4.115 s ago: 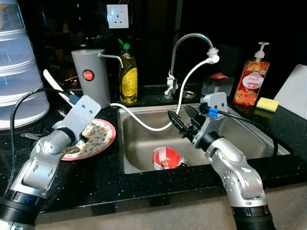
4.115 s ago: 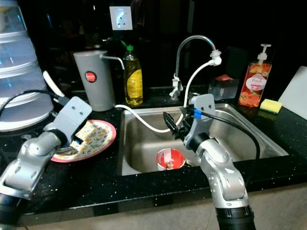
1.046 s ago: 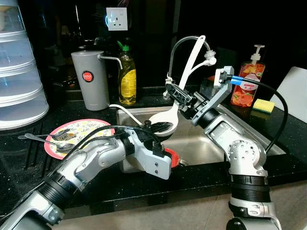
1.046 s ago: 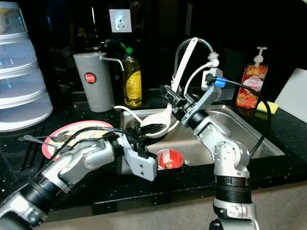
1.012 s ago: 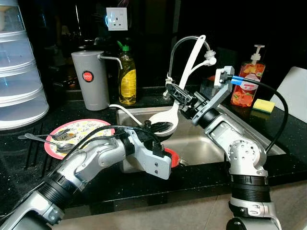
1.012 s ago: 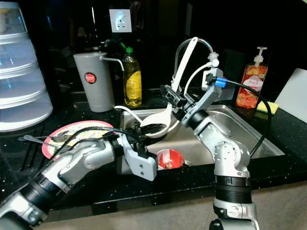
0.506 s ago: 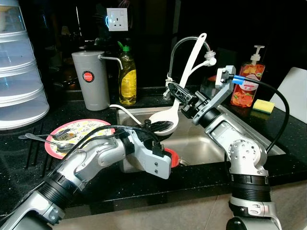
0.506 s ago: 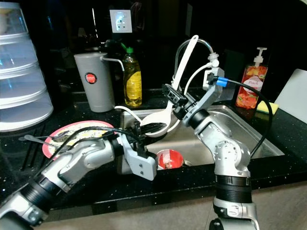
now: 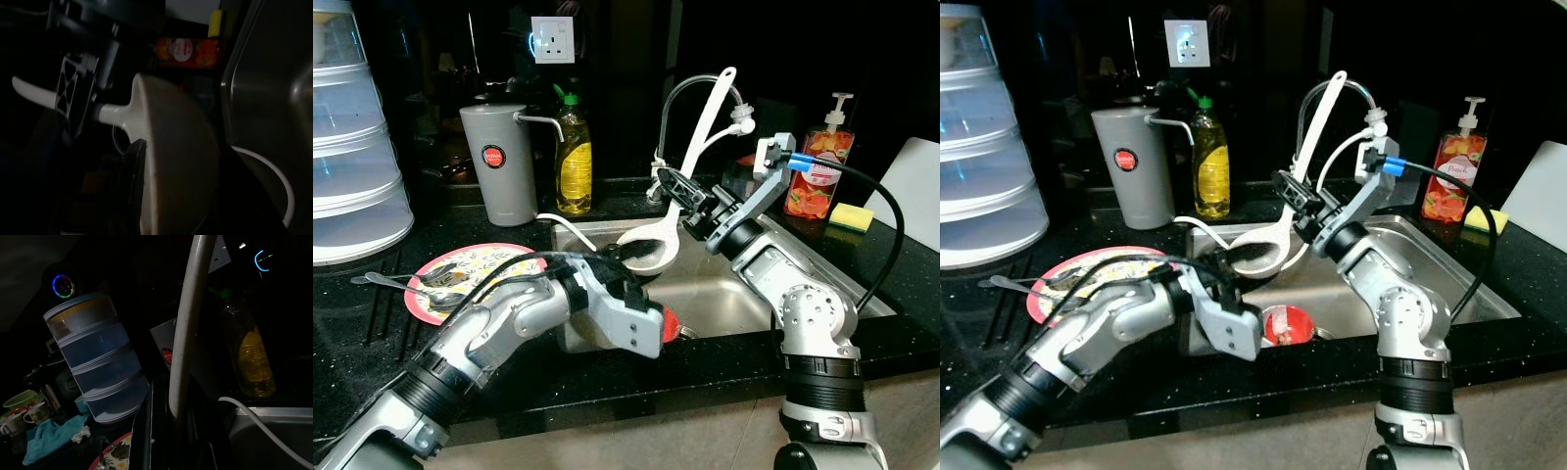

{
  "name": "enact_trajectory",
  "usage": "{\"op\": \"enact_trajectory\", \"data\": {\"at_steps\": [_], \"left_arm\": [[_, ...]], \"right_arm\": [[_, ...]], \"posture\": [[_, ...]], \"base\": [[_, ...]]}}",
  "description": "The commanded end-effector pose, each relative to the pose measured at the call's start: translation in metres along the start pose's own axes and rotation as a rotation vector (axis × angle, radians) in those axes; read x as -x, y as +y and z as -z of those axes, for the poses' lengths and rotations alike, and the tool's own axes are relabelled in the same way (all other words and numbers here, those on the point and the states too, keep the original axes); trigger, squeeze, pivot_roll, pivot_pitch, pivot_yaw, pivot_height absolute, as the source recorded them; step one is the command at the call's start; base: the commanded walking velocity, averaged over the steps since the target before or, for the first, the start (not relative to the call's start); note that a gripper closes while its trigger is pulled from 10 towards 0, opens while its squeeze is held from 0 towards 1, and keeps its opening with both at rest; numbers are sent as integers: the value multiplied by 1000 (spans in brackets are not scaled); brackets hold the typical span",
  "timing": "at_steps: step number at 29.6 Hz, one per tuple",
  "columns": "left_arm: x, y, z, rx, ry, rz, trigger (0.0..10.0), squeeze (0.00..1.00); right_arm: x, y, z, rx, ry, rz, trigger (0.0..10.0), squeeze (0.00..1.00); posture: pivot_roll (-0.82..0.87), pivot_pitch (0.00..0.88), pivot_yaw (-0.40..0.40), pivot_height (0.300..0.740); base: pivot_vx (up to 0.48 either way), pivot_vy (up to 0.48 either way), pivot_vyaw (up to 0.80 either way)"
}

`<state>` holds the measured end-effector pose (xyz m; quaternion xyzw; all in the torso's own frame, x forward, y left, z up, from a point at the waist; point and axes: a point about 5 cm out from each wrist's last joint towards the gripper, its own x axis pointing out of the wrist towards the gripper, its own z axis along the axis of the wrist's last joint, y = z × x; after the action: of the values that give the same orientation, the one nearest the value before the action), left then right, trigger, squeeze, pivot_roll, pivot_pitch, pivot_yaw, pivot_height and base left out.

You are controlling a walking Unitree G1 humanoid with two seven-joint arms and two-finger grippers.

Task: Kitchen organization

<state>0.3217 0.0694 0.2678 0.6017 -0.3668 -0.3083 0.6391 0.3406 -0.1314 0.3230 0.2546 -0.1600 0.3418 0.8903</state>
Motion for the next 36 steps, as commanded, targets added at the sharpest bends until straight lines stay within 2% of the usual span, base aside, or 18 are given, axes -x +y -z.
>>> {"op": "enact_trajectory", "data": {"at_steps": [1,4,7,8,10,15,16,17,18,19,23,27,29,30,32,36], "left_arm": [[1,3,3,26,25,-16,10000,0],[6,11,7,79,49,-60,10000,0],[16,24,14,257,95,-150,10000,0],[16,24,14,257,95,-150,10000,0],[22,32,20,338,138,-212,10000,0],[25,36,24,370,162,-241,10000,0],[29,44,32,430,205,-301,10000,0],[29,44,32,430,205,-301,10000,0],[34,49,39,482,245,-355,10000,0],[34,49,39,482,245,-355,10000,0],[55,65,60,623,357,-511,10000,0],[60,67,63,639,378,-530,10000,0],[62,67,63,657,391,-532,10000,0],[62,67,63,657,391,-532,10000,0],[63,66,62,672,399,-532,10000,0],[62,65,61,683,405,-530,10000,0]], "right_arm": [[-1,-1,-1,-6,-14,8,10000,0],[-1,-7,1,15,-8,49,10000,0],[0,-31,7,59,-4,198,10000,0],[0,-31,7,59,-4,198,10000,0],[-4,-44,14,96,15,261,10000,0],[-6,-50,18,105,27,280,10000,0],[-8,-59,26,119,52,324,10000,0],[-8,-59,26,119,52,324,10000,0],[-9,-67,32,133,75,377,10000,0],[-9,-67,32,133,75,377,10000,0],[4,-95,58,208,185,548,10000,0],[10,-100,68,235,229,580,10000,0],[17,-107,82,282,302,631,10000,0],[17,-107,82,282,302,631,10000,0],[29,-115,98,312,388,692,10000,0],[36,-118,105,311,417,717,10000,0]], "posture": [[-27,0,-46,740],[-23,6,-43,740],[-23,14,-35,740],[-23,14,-35,740],[-5,32,-29,740],[-5,32,-29,740],[9,37,-26,740],[9,37,-26,740],[9,37,-26,740],[9,37,-26,740],[33,44,-30,740],[36,45,-32,740],[37,45,-32,740],[37,45,-32,740],[34,46,-32,740],[35,45,-31,740]], "base": [[0,0,0],[0,0,0],[0,0,0],[0,0,0],[0,0,0],[0,0,0],[0,0,0],[0,0,0],[0,0,0],[0,0,0],[0,0,0],[0,0,0],[0,0,0],[0,0,0],[0,0,0],[0,0,0]]}}
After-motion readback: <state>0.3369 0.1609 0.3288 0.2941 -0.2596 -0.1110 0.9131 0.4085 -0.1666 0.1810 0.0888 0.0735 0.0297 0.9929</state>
